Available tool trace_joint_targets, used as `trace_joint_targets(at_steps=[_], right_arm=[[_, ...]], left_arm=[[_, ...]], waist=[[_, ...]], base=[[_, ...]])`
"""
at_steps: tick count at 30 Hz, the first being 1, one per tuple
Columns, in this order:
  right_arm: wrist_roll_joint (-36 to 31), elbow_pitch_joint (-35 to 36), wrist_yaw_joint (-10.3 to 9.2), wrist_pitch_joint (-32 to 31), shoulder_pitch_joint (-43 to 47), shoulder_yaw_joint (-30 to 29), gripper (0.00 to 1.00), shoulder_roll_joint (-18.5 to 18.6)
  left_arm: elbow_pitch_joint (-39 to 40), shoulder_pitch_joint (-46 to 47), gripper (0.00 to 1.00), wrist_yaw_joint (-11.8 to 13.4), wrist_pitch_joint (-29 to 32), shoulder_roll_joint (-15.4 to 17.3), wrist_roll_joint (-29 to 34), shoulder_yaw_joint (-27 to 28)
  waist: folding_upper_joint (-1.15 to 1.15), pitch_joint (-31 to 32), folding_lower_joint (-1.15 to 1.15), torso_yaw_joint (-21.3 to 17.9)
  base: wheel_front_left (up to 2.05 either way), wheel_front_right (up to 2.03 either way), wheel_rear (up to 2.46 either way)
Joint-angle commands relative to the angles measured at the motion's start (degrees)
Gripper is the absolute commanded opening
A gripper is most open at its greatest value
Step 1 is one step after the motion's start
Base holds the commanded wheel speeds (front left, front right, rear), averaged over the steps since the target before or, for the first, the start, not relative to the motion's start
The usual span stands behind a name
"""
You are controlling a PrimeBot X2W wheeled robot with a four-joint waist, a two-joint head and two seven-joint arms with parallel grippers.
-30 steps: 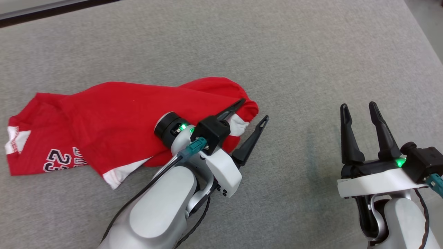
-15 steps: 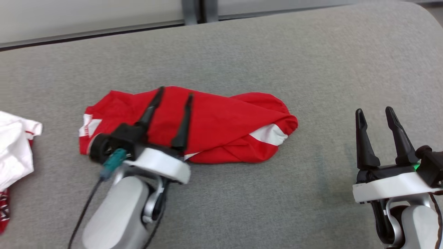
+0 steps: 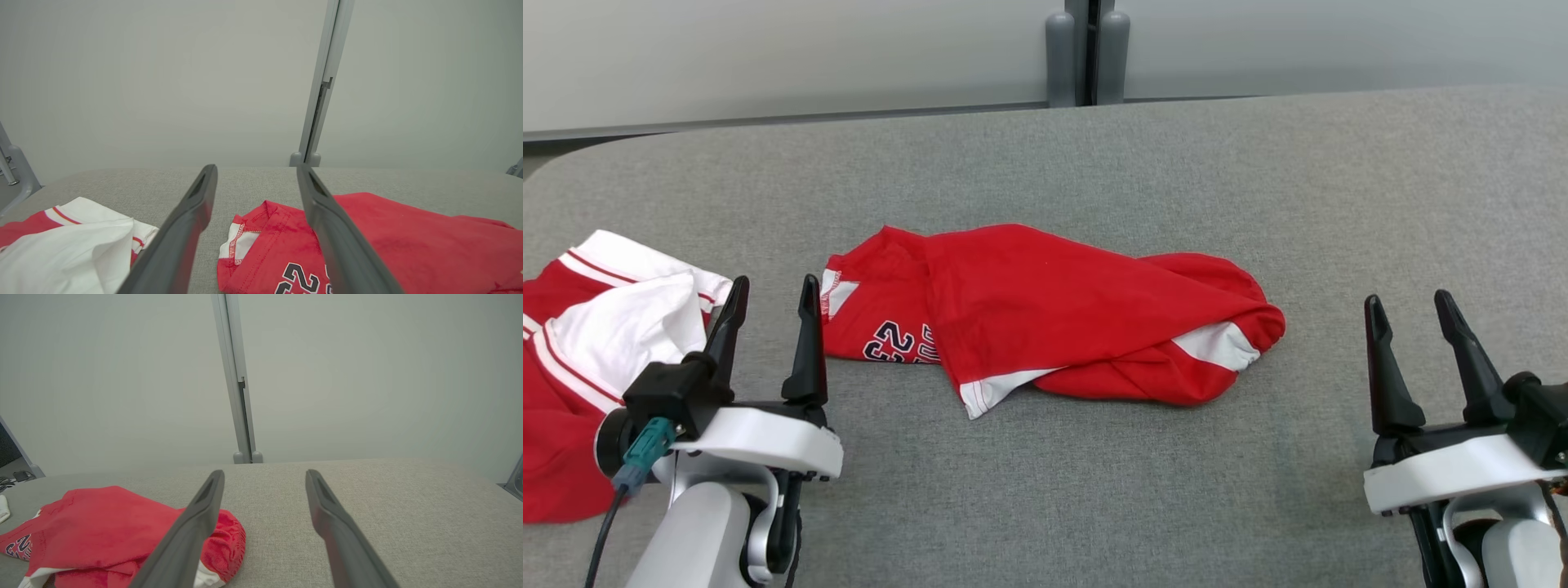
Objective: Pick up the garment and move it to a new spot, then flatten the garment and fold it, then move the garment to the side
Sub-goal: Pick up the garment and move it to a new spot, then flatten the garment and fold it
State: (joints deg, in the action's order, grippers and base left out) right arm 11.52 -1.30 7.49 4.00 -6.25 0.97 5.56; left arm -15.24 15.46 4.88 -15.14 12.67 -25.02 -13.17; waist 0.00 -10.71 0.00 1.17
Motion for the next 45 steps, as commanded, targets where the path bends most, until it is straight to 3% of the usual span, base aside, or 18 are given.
trace_joint_targets(at_steps=[1,6,21,40,45], right_arm=[[-0.04,0.06,0.0,-0.41,0.83,0.11,1.0,0.27],[0.08,0.41,0.0,-1.21,2.59,0.52,1.0,0.31],[0.38,1.04,0.0,-3.27,6.52,1.42,1.0,0.19],[0.33,1.74,0.0,-3.9,6.29,1.19,1.0,-0.03],[0.46,2.03,0.0,-4.07,5.37,1.64,1.0,0.04]], left_arm=[[0.29,-0.96,1.0,-0.48,0.02,0.53,-0.25,0.49],[0.38,-3.34,1.0,-1.99,0.02,1.29,0.38,0.08],[2.59,-9.57,1.0,-2.3,1.31,3.47,1.51,-2.03],[4.25,-9.08,1.0,-0.36,1.74,3.15,1.34,-2.71],[4.05,-7.14,1.0,-2.15,4.25,1.89,2.23,-6.25]], waist=[[0.0,0.81,0.0,0.4],[0.0,2.73,0.0,0.42],[0.0,6.92,0.0,-0.04],[0.0,6.22,0.0,0.53],[0.0,4.6,0.0,0.73]], base=[[0.0,0.0,0.0],[0.0,0.0,0.0],[0.0,0.0,0.0],[0.0,0.0,0.0],[0.0,0.0,0.0]])
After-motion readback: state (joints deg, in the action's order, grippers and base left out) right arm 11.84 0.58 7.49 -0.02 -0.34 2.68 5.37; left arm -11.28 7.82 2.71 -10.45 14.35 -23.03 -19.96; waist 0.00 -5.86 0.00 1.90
